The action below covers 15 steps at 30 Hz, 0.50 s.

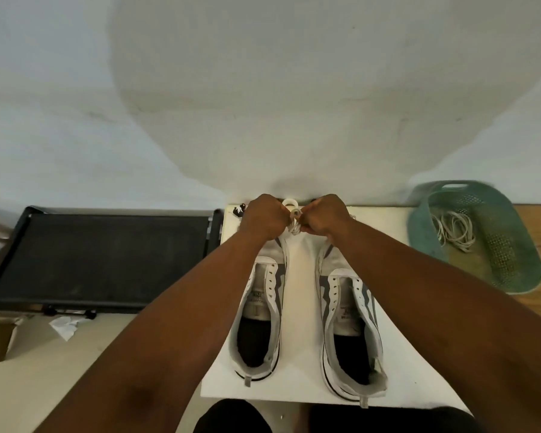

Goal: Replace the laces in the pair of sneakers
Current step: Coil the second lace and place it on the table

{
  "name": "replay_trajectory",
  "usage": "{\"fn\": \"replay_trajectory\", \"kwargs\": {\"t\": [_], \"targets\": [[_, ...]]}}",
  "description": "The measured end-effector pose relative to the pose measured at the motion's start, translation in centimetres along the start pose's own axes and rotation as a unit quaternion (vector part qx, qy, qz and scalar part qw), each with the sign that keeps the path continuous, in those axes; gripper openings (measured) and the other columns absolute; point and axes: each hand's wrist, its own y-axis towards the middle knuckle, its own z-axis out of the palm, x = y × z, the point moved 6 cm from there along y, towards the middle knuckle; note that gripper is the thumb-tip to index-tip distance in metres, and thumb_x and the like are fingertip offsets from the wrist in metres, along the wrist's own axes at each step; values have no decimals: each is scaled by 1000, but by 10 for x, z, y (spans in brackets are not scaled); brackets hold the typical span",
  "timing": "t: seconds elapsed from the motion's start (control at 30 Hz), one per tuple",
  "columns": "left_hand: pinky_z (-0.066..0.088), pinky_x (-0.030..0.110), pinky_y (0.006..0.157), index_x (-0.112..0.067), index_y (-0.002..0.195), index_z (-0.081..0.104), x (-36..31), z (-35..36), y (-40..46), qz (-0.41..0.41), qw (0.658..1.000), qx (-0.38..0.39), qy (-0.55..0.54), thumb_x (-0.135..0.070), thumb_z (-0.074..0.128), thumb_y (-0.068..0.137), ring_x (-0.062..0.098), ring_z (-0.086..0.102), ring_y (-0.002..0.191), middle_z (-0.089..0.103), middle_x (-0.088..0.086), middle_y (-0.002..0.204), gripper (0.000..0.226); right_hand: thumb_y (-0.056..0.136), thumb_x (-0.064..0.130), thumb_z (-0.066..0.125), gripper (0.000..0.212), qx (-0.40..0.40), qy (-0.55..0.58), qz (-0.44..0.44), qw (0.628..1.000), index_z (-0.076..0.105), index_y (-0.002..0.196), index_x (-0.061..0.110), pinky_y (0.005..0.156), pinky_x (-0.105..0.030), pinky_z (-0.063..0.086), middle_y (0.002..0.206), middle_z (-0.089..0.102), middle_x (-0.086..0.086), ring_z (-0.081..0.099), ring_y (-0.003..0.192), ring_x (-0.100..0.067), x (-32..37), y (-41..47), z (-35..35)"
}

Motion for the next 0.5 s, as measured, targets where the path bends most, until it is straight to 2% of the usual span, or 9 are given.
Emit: {"fn": "replay_trajectory", "kwargs": {"t": [0.07,0.13,0.2,0.23,0.3,0.4,0.5], "targets": [[43,29,64,-14,86,73,0,2,12,17,998,-3,66,-22,68,88,27,68,83,68,3,80,9,87,-1,66,14,-1,-64,1,998,65,80,11,78,-37,64,89,71,-14,73,79,-23,-1,17,5],[42,29,67,-16,99,74,1,9,22,27,994,-1,105,-23,70,86,26,66,84,72,5,90,15,85,4,69,14,2,-133,-6,991,61,77,13,76,-34,63,93,72,-14,73,84,-27,-3,29,13],[42,30,67,-17,105,72,1,13,26,33,989,7,144,-22,71,84,26,69,90,73,5,96,21,82,19,78,21,4,-236,-10,972,60,71,19,72,-28,51,91,73,-8,66,78,-23,-4,36,18],[42,31,68,-16,106,71,1,15,28,37,987,7,156,-23,71,85,26,70,92,73,5,98,23,80,25,81,20,-12,-277,-17,961,62,73,20,72,-28,46,86,70,-4,62,78,-20,-3,36,18],[43,31,70,-15,107,68,-1,18,30,43,983,3,180,-24,71,86,26,69,96,72,5,103,23,78,28,84,22,-17,-330,-20,943,69,89,15,76,-29,47,84,64,-1,65,87,-21,-5,36,19],[44,32,73,-16,110,65,-2,21,31,42,978,-17,204,-23,71,87,28,68,101,71,6,109,25,75,25,84,33,-34,-344,-20,938,67,100,13,73,-29,43,101,68,-7,67,101,-25,-13,40,17],[44,33,73,-14,111,65,-2,22,31,46,976,-27,213,-23,70,87,29,68,103,71,7,111,26,76,23,83,39,-47,-351,-36,934,67,109,9,73,-28,41,111,69,-10,66,104,-27,-15,40,17]]}}
